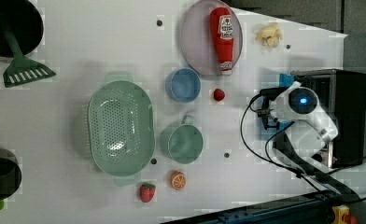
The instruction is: Flap open oven.
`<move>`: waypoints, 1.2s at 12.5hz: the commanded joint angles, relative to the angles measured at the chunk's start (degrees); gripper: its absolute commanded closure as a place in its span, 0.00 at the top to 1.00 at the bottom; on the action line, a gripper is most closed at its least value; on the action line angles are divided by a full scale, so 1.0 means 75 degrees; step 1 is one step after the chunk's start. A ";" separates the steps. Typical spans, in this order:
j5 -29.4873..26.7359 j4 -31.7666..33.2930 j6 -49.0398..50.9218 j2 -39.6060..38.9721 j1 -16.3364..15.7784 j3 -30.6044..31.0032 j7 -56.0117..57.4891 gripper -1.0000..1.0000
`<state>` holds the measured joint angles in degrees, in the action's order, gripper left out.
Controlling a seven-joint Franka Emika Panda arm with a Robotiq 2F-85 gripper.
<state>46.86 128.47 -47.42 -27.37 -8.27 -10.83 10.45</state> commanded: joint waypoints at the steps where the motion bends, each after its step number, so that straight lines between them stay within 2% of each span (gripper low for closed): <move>1: 0.0057 -0.0275 -0.0009 -0.0357 -0.0217 -0.0005 -0.0841 0.18; 4: 0.0055 -0.0365 -0.0033 -0.0364 -0.0277 0.0041 -0.0841 0.18; 6: -0.0443 -0.0463 -0.0192 -0.0129 -0.0282 0.0151 -0.0895 0.18; 10: -0.2976 -0.0483 -0.0216 0.1040 -0.0246 0.0153 -0.0907 0.18; 15: -0.5504 -0.0668 0.0315 0.2528 -0.0157 -0.0196 -0.0907 0.18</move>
<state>5.84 124.44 -46.44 -9.76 -10.61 -10.76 7.74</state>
